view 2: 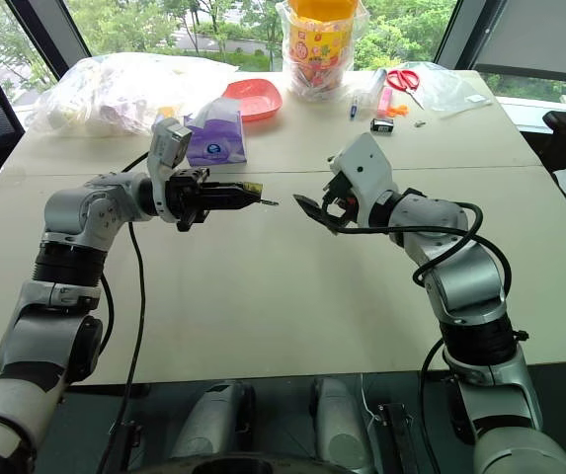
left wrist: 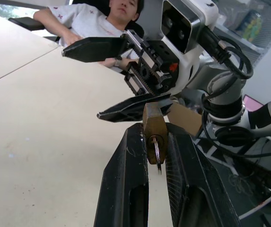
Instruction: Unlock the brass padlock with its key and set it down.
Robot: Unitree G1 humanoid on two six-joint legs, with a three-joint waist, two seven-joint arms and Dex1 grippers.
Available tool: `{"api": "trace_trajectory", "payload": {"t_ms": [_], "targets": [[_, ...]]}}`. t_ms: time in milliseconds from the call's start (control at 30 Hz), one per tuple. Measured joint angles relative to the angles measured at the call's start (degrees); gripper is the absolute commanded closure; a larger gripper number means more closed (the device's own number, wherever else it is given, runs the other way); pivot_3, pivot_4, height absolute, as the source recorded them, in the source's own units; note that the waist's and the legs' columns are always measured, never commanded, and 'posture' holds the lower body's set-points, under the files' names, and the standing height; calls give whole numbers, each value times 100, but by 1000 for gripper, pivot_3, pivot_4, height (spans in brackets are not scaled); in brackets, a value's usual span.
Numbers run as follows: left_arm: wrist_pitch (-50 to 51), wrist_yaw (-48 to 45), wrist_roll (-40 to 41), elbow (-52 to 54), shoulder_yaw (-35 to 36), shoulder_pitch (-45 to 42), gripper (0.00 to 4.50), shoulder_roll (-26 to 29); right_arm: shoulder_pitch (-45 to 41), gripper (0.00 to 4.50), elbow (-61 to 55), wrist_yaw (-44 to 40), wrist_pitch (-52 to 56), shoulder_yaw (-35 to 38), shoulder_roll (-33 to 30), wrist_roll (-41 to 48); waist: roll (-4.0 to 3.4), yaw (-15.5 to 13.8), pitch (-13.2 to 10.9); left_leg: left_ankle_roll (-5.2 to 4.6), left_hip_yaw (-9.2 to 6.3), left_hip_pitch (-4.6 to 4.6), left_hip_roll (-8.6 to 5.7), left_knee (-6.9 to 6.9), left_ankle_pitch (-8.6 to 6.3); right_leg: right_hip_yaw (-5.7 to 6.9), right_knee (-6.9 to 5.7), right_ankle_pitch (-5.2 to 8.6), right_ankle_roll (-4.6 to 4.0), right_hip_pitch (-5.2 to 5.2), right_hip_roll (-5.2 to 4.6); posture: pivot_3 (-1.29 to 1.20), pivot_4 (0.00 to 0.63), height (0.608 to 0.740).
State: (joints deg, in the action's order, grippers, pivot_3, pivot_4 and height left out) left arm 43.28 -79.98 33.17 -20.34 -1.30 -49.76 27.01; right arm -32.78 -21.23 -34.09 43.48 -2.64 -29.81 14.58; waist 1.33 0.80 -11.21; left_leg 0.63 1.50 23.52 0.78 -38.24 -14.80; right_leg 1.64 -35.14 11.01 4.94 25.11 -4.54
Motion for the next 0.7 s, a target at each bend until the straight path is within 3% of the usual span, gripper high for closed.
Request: {"api": "trace_trajectory", "payload": {"t_ms": [533,700], "targets": [[19,41,7,-1,21,-2,4500,-29,155,26,-319,-115,181,-165,88,394,0,-16,0,0,-1,1,-1,0,0,0,1,1,-1,-2,-2,0,150,740],[-44,593,-217,-414,-9,36,4500,-375,805,26,74,-288,-490,-91,-1221,-307,0,-145,0,-1,2,1,-13,-3,-1,-1,20,14,-11,-13,-14,0,150,740]]}}
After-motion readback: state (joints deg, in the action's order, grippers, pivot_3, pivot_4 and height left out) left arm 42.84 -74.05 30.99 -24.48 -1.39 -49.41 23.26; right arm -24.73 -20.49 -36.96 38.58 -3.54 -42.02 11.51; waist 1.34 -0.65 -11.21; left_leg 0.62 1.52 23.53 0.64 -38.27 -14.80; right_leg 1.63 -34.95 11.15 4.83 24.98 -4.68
